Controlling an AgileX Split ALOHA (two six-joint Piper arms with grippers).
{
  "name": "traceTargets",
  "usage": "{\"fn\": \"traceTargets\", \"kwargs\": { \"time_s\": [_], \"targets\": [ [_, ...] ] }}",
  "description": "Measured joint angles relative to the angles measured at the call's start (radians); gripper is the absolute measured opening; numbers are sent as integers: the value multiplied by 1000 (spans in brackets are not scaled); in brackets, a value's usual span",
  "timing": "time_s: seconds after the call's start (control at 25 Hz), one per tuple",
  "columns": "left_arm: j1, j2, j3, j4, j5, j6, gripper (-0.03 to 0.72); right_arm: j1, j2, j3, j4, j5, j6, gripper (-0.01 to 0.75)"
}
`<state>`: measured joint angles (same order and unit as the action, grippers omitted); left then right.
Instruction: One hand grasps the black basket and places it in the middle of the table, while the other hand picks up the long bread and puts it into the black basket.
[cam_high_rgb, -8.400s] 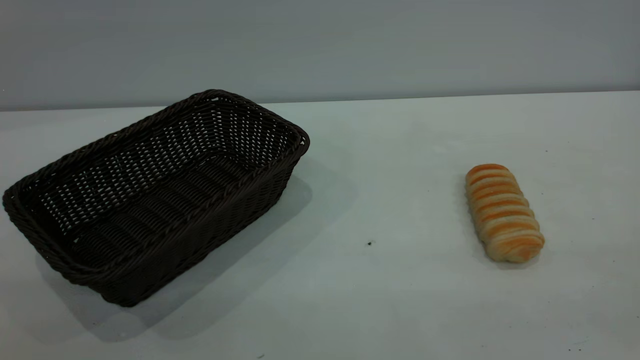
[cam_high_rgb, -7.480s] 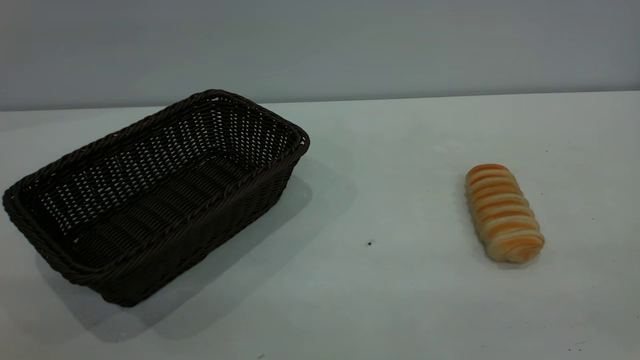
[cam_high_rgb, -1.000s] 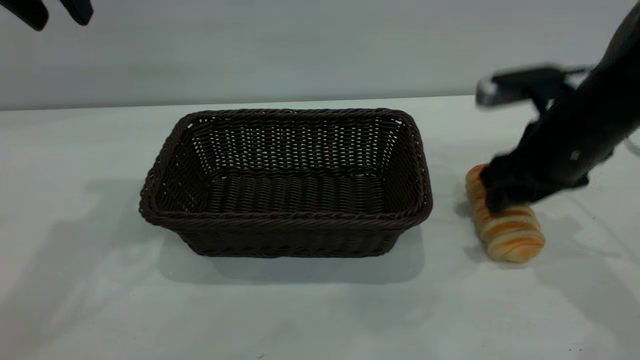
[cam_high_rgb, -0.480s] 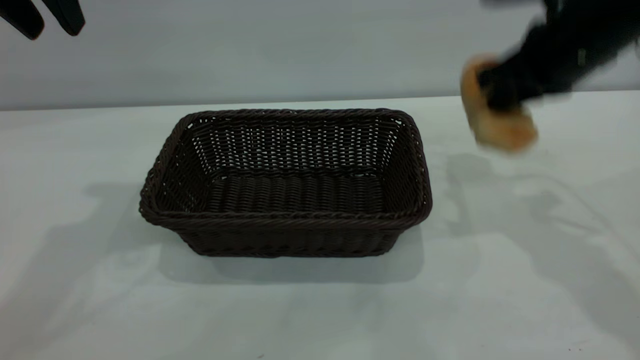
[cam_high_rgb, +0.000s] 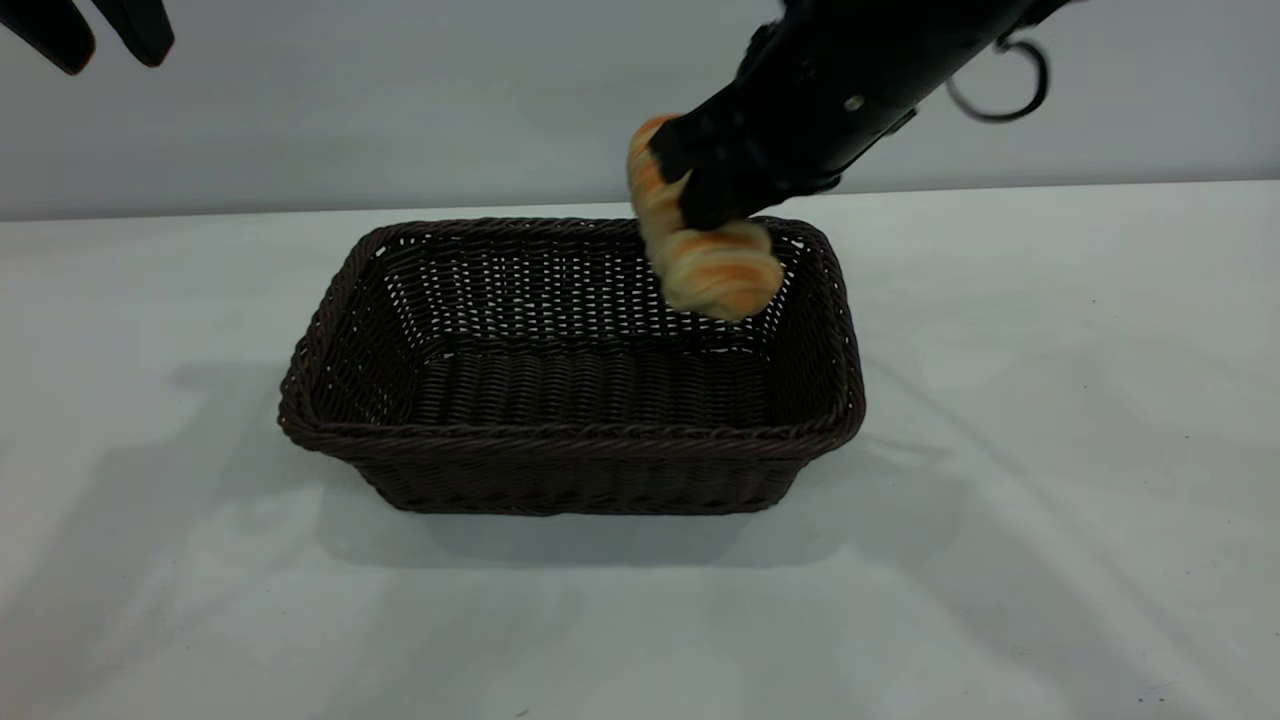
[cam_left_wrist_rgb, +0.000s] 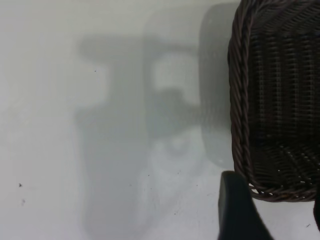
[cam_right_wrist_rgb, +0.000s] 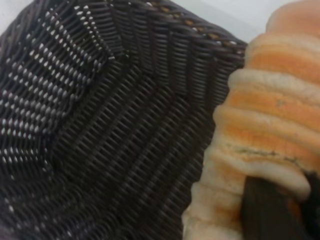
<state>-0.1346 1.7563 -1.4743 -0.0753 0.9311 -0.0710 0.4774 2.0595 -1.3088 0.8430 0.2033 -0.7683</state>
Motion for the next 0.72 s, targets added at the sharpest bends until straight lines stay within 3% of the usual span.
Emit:
{"fn": "traceTargets", "kwargs": {
  "time_s": [0.12, 0.32, 0.48, 0.72],
  "targets": [
    [0, 0, 0, 0, 5, 0, 431, 2, 8, 0, 22, -9, 0, 182],
    [0, 0, 0, 0, 7, 2, 430, 1, -2, 0, 14, 10, 0, 374],
    [0, -9, 0, 2, 12, 2, 430, -19, -54, 0, -45, 106, 11, 489],
    [0, -70, 0, 63, 15, 2, 429, -225, -197, 0, -362, 384, 285, 515]
  ]
}}
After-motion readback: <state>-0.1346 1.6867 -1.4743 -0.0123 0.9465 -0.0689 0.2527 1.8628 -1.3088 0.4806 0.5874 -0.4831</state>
